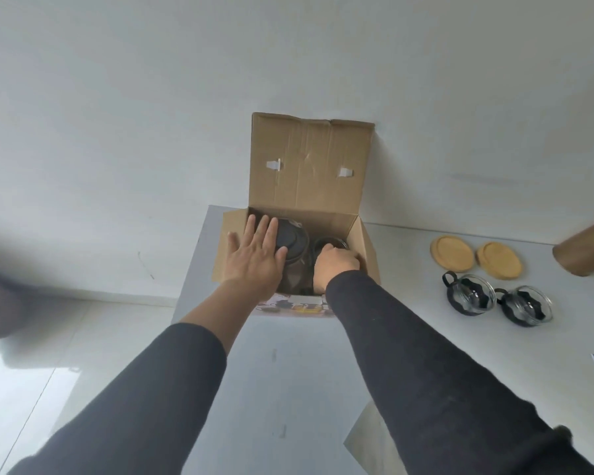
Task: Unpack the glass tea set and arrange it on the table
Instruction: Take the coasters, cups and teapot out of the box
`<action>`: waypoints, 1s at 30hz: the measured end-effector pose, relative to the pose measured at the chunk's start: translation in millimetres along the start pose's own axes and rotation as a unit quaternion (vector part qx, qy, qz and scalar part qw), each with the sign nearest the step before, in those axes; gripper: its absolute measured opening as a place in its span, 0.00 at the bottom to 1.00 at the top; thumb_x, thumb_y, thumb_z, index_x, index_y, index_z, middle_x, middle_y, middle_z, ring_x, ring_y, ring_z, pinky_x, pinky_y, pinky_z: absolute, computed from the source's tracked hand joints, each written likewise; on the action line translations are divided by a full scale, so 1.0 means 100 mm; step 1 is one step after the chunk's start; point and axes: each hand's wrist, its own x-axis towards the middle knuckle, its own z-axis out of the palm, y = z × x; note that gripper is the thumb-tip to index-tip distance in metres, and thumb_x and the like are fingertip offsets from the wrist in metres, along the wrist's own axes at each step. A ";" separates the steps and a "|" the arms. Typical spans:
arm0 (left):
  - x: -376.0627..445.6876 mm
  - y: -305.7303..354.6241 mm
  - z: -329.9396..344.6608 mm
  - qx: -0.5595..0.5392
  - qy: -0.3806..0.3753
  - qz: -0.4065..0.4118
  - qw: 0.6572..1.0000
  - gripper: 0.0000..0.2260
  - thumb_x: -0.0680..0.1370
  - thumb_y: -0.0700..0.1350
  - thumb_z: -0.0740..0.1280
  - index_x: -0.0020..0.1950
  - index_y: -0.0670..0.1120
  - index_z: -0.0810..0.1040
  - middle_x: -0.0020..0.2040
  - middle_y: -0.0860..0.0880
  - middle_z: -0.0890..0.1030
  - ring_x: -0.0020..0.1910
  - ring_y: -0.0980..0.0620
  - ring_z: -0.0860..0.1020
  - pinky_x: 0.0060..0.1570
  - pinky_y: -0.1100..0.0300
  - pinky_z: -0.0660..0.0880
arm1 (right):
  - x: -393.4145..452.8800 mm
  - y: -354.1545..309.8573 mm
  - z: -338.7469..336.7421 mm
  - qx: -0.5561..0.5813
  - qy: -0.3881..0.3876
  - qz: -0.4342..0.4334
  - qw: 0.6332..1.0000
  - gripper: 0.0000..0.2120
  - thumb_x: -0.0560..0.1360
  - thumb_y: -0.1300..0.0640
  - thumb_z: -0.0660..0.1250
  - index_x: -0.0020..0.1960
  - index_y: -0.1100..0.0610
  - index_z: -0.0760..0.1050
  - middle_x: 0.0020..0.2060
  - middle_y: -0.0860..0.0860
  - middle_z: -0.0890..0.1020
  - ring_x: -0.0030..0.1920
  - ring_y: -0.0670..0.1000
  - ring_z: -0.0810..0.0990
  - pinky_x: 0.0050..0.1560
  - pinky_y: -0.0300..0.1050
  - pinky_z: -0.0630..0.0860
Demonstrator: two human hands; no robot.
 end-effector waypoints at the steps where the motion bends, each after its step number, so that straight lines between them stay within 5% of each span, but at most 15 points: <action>1: 0.00 0.00 0.01 -0.001 0.000 0.000 1.000 0.25 0.82 0.54 0.41 0.78 0.47 0.41 0.79 0.50 0.43 0.77 0.49 0.38 0.75 0.44 0.44 | 0.00 -0.03 0.02 0.002 -0.012 0.004 1.000 0.22 0.77 0.60 0.63 0.69 0.59 0.65 0.63 0.56 0.71 0.61 0.60 0.74 0.59 0.50 0.72; 9: 0.01 -0.01 0.02 -0.004 -0.002 0.003 1.000 0.25 0.83 0.53 0.41 0.78 0.47 0.40 0.79 0.50 0.42 0.77 0.49 0.38 0.75 0.44 0.43 | -0.21 0.10 -0.24 0.065 -0.005 -0.007 0.998 0.28 0.74 0.51 0.69 0.69 0.59 0.64 0.62 0.55 0.73 0.61 0.57 0.75 0.57 0.47 0.73; 13: 0.01 -0.03 -0.03 0.016 -0.019 -0.006 1.000 0.26 0.82 0.55 0.41 0.78 0.47 0.41 0.79 0.50 0.43 0.77 0.49 0.39 0.74 0.41 0.42 | -0.41 0.29 -0.46 0.194 0.026 -0.017 0.981 0.36 0.65 0.47 0.75 0.66 0.58 0.63 0.49 0.54 0.74 0.46 0.56 0.77 0.41 0.46 0.75; 16: 0.03 0.08 -0.11 0.033 -0.002 -0.032 0.999 0.28 0.81 0.57 0.40 0.79 0.46 0.47 0.79 0.48 0.46 0.77 0.47 0.40 0.72 0.38 0.42 | -0.55 0.55 -0.54 0.254 0.108 -0.035 0.961 0.38 0.64 0.45 0.75 0.66 0.55 0.60 0.54 0.56 0.69 0.45 0.56 0.72 0.38 0.45 0.70; 20: 0.04 0.46 -0.22 0.000 0.049 -0.010 0.999 0.27 0.82 0.57 0.43 0.75 0.44 0.59 0.79 0.47 0.49 0.78 0.46 0.40 0.73 0.39 0.42 | -0.80 1.04 -0.38 0.378 0.213 -0.020 0.901 0.30 0.61 0.46 0.74 0.52 0.54 0.61 0.50 0.53 0.66 0.44 0.55 0.71 0.39 0.42 0.66; 23: 0.02 0.91 -0.20 -0.022 0.076 0.039 0.996 0.26 0.82 0.56 0.44 0.76 0.44 0.59 0.79 0.47 0.49 0.77 0.47 0.40 0.74 0.41 0.43 | -0.96 1.43 -0.03 0.436 0.282 0.009 0.855 0.27 0.60 0.50 0.75 0.48 0.54 0.60 0.48 0.52 0.66 0.41 0.53 0.69 0.41 0.42 0.67; 30: -0.14 2.12 0.32 -0.058 0.053 0.098 0.992 0.23 0.82 0.53 0.49 0.74 0.45 0.62 0.79 0.47 0.51 0.78 0.47 0.42 0.75 0.46 0.45 | -1.20 2.36 1.12 0.506 0.343 0.095 0.786 0.33 0.59 0.53 0.77 0.58 0.56 0.64 0.51 0.49 0.65 0.51 0.48 0.68 0.51 0.40 0.70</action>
